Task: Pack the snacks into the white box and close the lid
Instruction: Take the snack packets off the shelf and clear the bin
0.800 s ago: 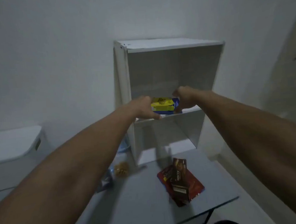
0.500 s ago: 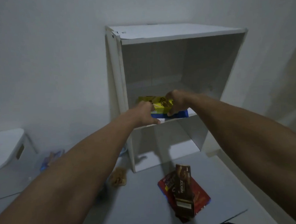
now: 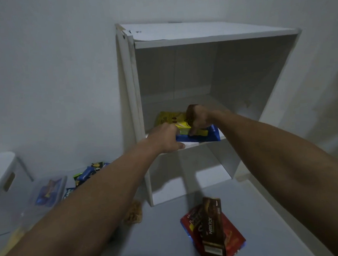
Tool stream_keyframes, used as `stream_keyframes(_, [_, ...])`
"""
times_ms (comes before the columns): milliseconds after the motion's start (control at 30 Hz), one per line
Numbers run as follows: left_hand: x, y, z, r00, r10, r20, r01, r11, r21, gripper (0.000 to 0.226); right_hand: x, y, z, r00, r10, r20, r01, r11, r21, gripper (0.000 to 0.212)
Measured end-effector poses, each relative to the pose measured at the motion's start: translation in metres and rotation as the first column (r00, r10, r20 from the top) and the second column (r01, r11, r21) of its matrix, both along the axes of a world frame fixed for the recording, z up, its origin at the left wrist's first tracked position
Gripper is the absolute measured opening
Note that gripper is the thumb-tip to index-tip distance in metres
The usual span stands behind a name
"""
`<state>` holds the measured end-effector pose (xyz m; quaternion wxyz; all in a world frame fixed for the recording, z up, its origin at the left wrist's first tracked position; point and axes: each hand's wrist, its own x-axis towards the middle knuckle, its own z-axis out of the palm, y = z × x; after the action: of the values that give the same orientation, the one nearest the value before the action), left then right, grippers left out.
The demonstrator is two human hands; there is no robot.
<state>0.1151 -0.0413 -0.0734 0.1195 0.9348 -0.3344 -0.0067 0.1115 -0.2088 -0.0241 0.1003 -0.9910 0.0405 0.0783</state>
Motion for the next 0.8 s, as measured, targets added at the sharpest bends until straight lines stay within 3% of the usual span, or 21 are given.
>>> stream_keyframes(200, [-0.007,-0.013,-0.009,0.993,-0.100,0.065,0.102,0.994,-0.023,0.057,-0.018,-0.027,0.012,0.995,-0.076,0.065,0.076,0.997,0.001,0.082])
stream_keyframes(533, [-0.023,-0.038,-0.019,0.976,-0.096,0.198,0.101,0.995,-0.016,0.023,-0.089,-0.069,0.029,0.962,-0.248,0.111,0.249,0.968,0.000,0.071])
stream_keyframes(800, [-0.055,-0.042,0.003,0.932,-0.128,0.339,0.106,0.991,0.083,0.021,-0.157,-0.083,0.034,0.946,-0.307,0.102,0.303,0.952,0.054,0.066])
